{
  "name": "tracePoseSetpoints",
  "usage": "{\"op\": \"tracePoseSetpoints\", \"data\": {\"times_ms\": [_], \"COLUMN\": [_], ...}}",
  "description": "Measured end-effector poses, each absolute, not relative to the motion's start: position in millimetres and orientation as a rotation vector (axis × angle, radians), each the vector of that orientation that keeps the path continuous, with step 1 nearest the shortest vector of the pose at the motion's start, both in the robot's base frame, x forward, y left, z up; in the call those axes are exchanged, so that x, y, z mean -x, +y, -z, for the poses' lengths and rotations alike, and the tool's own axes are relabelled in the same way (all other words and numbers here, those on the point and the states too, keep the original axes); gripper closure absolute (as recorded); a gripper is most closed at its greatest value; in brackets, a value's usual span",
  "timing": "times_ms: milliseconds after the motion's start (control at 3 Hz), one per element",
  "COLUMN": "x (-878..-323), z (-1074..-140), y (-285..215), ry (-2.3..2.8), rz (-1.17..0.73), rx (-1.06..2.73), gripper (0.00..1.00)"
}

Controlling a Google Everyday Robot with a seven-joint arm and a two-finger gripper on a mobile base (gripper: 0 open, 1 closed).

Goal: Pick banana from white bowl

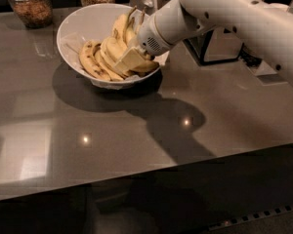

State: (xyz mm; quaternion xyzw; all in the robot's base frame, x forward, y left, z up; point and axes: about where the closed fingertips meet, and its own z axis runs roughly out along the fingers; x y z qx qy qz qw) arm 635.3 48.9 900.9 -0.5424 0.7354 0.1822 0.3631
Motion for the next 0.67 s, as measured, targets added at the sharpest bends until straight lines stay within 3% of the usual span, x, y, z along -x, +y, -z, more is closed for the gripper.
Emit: {"op": "tracePoseSetpoints", "data": {"times_ms": [667], "x": [-636.2], "z": [-896.3], "y": [43.0], "ry": [1.914], "rz": [-0.458], "rx": [1.385], "gripper": [0.80]}}
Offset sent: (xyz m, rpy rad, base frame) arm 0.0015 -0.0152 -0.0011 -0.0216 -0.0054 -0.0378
